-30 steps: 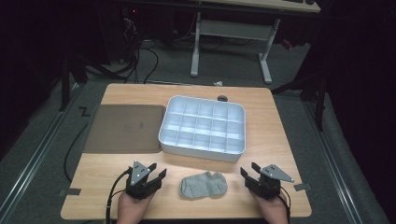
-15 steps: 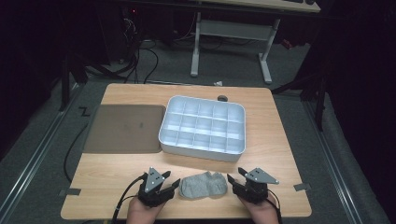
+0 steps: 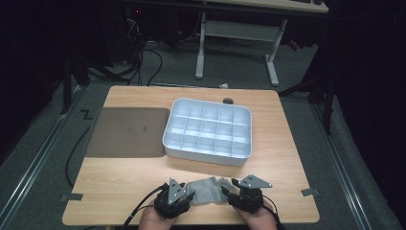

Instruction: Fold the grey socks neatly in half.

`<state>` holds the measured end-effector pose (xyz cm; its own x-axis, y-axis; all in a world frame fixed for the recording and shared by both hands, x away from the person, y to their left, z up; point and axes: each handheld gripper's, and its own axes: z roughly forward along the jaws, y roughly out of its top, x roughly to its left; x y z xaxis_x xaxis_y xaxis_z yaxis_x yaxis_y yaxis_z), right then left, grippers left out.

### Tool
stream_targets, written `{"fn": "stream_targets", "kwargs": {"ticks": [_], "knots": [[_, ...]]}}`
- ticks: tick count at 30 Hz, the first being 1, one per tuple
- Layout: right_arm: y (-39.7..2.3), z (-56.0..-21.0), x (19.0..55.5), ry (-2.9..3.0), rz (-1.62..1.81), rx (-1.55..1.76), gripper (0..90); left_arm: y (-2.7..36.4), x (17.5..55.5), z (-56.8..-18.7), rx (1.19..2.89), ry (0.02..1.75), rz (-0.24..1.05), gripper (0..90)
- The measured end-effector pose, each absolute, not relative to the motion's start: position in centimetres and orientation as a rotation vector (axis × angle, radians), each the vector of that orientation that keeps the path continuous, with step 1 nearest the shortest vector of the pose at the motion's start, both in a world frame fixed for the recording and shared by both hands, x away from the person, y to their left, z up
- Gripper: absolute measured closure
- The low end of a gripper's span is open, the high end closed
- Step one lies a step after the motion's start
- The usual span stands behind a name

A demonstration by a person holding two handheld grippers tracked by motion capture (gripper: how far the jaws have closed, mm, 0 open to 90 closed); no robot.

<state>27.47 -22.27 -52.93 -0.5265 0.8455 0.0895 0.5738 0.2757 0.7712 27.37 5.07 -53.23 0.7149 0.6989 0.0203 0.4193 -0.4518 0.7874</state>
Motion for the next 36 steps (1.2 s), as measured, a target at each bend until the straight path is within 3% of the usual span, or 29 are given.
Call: {"fn": "stream_targets", "kwargs": {"ticks": [12, 23, 29, 36], "knots": [[-21.8, -53.1, 27.3, 2.292, 1.086, 1.278, 58.3, 5.8, 27.7, -53.3, 2.130, 0.871, 0.466, 53.0], [-22.2, -53.0, 27.2, 2.318, 1.112, 1.303, 82.5, 5.9, 27.7, -53.3, 2.129, 0.879, 0.478, 53.4], [-22.0, -52.8, 26.9, 2.305, 1.100, 1.277, 84.3, 5.6, 27.9, -53.0, 2.131, 0.885, 0.491, 54.1], [-22.2, -52.5, 26.9, 2.282, 1.118, 1.281, 84.5, 4.6, 27.1, -51.1, 2.022, 0.802, 0.479, 54.2]]}}
